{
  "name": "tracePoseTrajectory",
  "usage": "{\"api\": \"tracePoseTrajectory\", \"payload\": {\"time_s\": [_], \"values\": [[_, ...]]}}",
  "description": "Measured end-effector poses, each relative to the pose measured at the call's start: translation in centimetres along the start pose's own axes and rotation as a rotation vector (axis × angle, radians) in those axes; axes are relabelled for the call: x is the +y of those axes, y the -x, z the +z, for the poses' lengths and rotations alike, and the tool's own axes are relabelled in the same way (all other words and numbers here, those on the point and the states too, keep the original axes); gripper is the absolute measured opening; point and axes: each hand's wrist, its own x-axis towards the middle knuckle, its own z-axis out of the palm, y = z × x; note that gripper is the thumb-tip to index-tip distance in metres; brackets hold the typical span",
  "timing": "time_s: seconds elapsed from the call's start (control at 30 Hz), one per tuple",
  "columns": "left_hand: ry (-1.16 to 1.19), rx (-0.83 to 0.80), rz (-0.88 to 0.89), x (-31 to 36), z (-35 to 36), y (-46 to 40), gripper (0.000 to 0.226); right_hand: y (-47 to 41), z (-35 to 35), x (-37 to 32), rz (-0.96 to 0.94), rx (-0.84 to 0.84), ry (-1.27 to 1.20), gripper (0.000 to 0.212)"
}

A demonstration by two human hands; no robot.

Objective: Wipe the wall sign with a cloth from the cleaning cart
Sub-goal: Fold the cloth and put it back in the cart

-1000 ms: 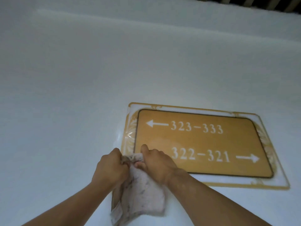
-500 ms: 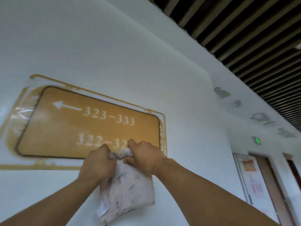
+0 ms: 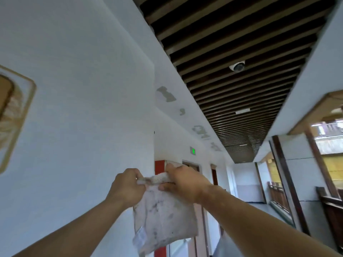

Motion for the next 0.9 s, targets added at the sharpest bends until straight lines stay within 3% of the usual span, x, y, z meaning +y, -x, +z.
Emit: {"api": "tracePoseTrajectory", "payload": {"time_s": [0.13,0.33,0.77,0.9], "values": [[0.078,-0.095,0.065,3.9,12.3,-1.9,0.015,4.0,1.3,12.0,0.097,-0.026,0.03,0.036],[0.013,-0.334,0.206,6.5,28.6,-2.9,0.018,11.5,5.6,25.7,0.306,-0.123,0.057,0.038],[0.21,-0.744,0.31,4.6,57.9,-0.9,0.02,24.0,17.1,43.4,0.539,-0.277,0.136,0.041],[0.371,-0.85,0.21,1.6,67.2,0.6,0.019,27.2,23.0,49.4,0.612,-0.309,0.116,0.041]]}}
